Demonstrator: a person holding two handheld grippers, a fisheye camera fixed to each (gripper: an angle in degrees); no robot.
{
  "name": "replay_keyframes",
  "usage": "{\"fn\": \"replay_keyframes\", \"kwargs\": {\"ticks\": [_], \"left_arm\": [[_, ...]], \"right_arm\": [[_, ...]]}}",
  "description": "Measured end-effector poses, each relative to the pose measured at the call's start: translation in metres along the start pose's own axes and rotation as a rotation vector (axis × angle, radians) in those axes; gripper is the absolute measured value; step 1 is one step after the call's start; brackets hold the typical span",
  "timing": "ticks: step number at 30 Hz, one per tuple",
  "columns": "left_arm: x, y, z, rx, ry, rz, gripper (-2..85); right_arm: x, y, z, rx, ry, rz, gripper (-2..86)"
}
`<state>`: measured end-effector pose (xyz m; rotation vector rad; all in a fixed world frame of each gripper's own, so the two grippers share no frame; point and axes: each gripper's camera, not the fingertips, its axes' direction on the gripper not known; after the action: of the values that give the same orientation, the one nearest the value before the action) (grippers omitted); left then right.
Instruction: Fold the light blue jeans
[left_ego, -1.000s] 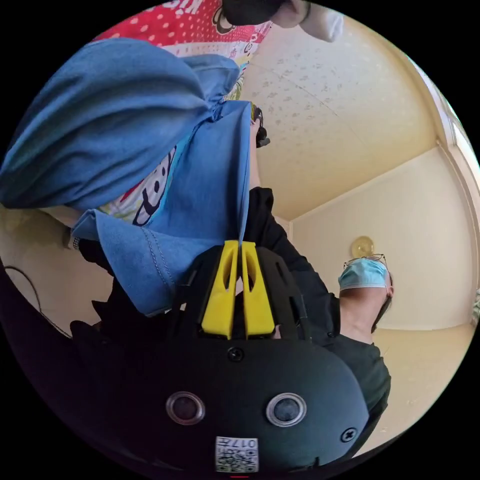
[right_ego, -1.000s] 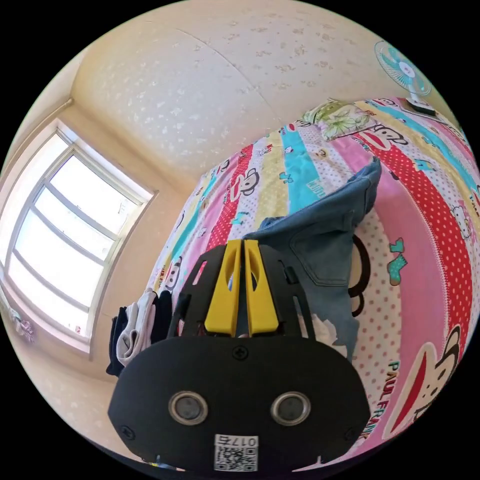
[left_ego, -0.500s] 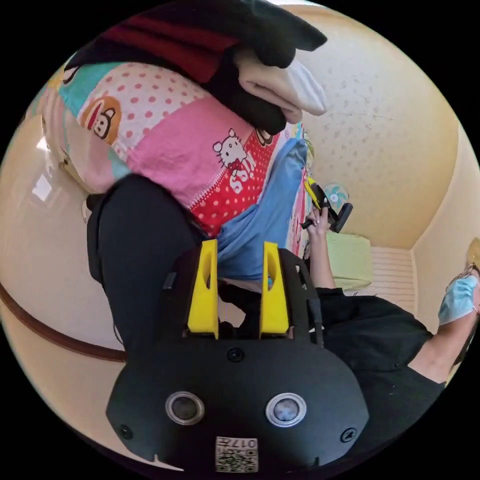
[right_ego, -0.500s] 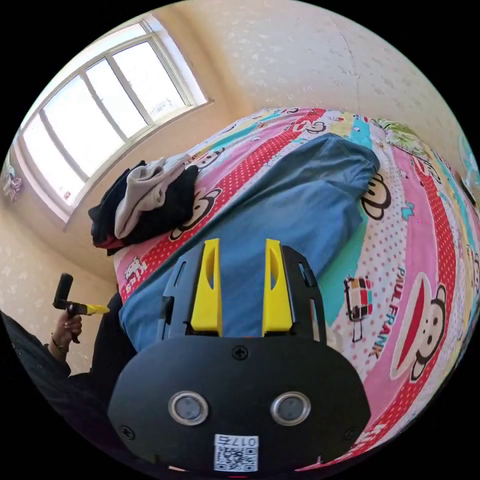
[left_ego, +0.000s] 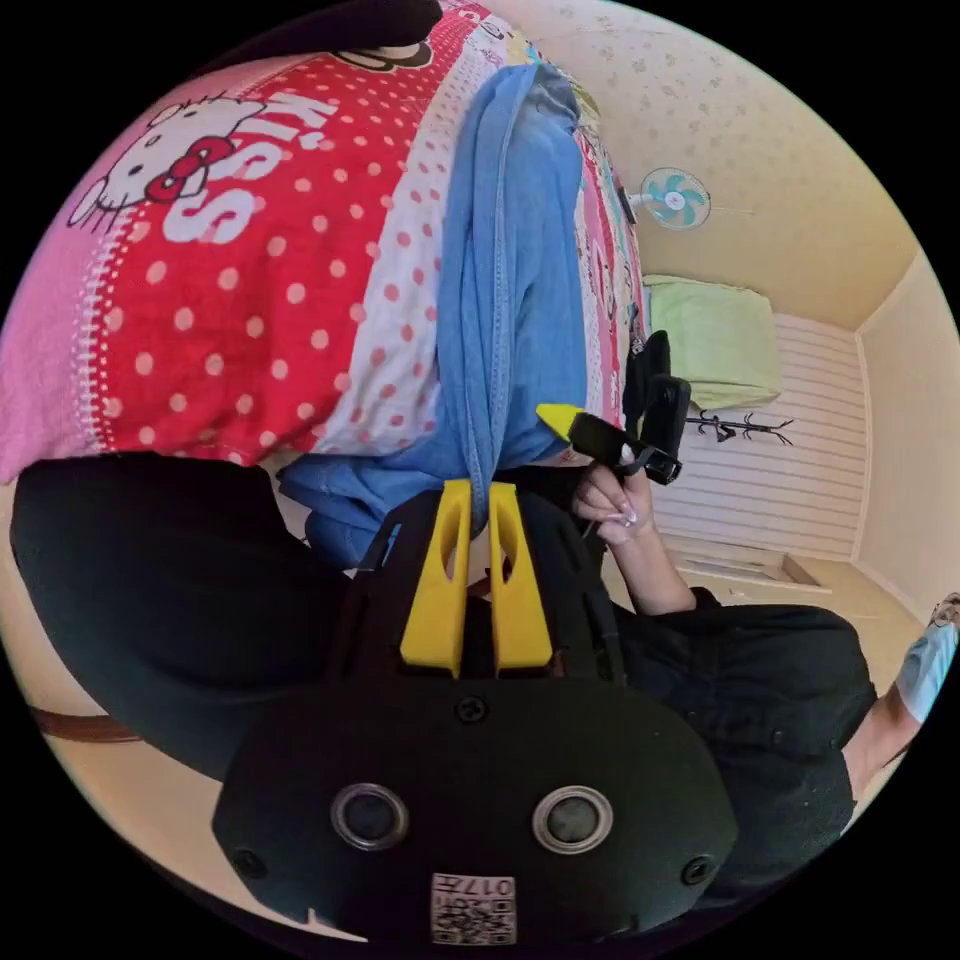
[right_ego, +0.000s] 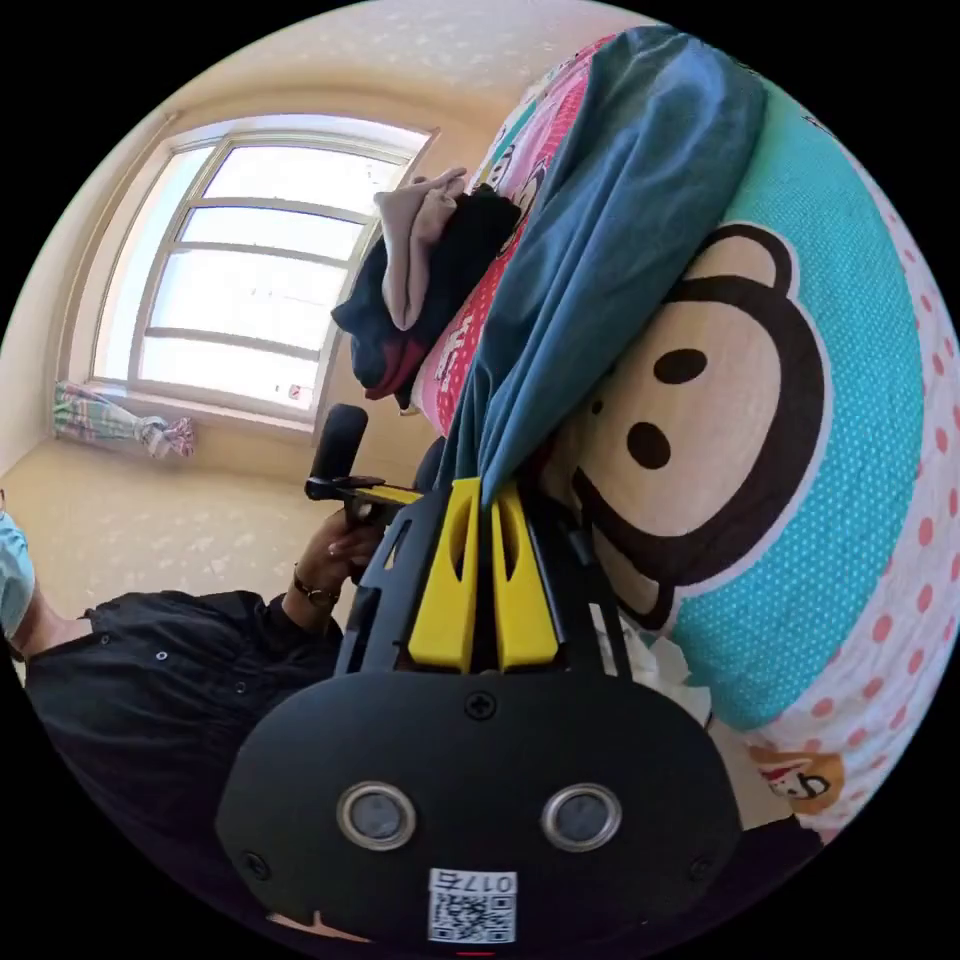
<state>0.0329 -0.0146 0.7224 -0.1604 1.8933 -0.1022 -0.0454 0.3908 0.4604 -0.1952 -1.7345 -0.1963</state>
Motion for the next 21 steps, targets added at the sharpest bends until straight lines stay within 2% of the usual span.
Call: {"fn": "replay_keyframes", "kwargs": {"ticks": [3,6,8,9,10,12,16,18,21], "left_arm": [[0.019,0.023,0.007,-0.022,0.09,0.078,3.2],[0.028,0.04,0.026,-0.198,0.19,0.132,3.5],[0.021,0.044,0.044,-0.323,0.13,0.059,4.2],[0.014,0.044,0.052,-0.363,0.011,-0.013,6.0],[0.01,0.041,0.054,-0.353,-0.118,-0.066,7.5],[0.016,0.033,0.052,-0.285,-0.203,-0.089,8.9],[0.071,0.005,0.044,0.042,-0.119,0.097,9.0],[0.088,-0.009,0.057,0.106,-0.135,0.138,9.2],[0.095,-0.032,0.095,0.061,-0.312,0.086,10.3]], "right_arm": [[-0.03,0.037,-0.061,-0.002,0.054,-0.139,2.6],[-0.049,0.084,-0.108,-0.097,0.064,-0.254,3.4],[-0.043,0.103,-0.114,-0.2,0.103,-0.222,4.9],[-0.031,0.112,-0.116,-0.231,0.192,-0.144,6.4],[-0.025,0.115,-0.118,-0.232,0.226,-0.107,7.4],[-0.01,0.12,-0.134,-0.137,0.26,-0.016,9.8],[0.0,0.11,-0.164,0.183,0.231,0.058,10.6],[0.012,0.095,-0.168,0.29,0.24,0.141,10.9],[0.013,0.075,-0.166,0.325,0.233,0.167,11.1]]}}
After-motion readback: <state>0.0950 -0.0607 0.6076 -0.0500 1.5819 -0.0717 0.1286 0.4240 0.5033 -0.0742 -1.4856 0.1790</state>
